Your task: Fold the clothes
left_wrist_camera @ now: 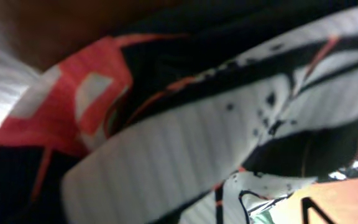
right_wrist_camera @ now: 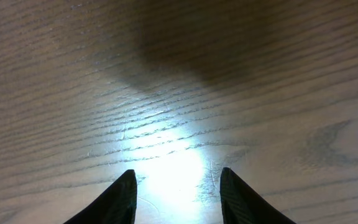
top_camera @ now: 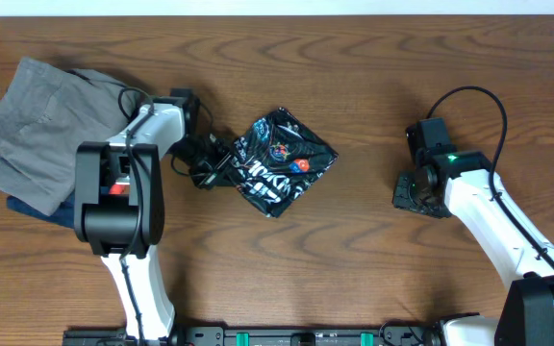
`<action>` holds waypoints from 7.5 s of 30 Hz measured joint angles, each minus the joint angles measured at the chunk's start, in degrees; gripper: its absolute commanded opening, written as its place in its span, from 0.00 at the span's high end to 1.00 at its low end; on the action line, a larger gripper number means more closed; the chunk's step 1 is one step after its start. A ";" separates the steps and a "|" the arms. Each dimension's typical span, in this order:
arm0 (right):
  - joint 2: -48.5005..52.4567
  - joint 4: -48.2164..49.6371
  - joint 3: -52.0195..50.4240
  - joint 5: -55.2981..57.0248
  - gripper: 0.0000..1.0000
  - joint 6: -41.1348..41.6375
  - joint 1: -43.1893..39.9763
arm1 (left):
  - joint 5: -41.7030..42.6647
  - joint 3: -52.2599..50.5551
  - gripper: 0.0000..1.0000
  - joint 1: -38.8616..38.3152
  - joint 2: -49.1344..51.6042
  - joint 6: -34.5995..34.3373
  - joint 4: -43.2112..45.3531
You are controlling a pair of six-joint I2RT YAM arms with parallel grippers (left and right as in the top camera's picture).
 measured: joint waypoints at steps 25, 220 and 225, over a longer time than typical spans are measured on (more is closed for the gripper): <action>0.00 0.52 0.00 0.39 0.57 0.00 0.00 | -6.51 -1.55 0.54 -11.02 -5.81 1.86 -6.97; -62.47 -10.56 -7.19 1.99 0.01 -2.40 -2.97 | -30.88 -21.59 0.02 1.49 -100.13 25.53 -4.00; -70.42 -1.51 -12.87 1.62 0.01 -6.29 -2.97 | -30.88 -21.66 0.02 1.49 -100.13 25.53 -4.02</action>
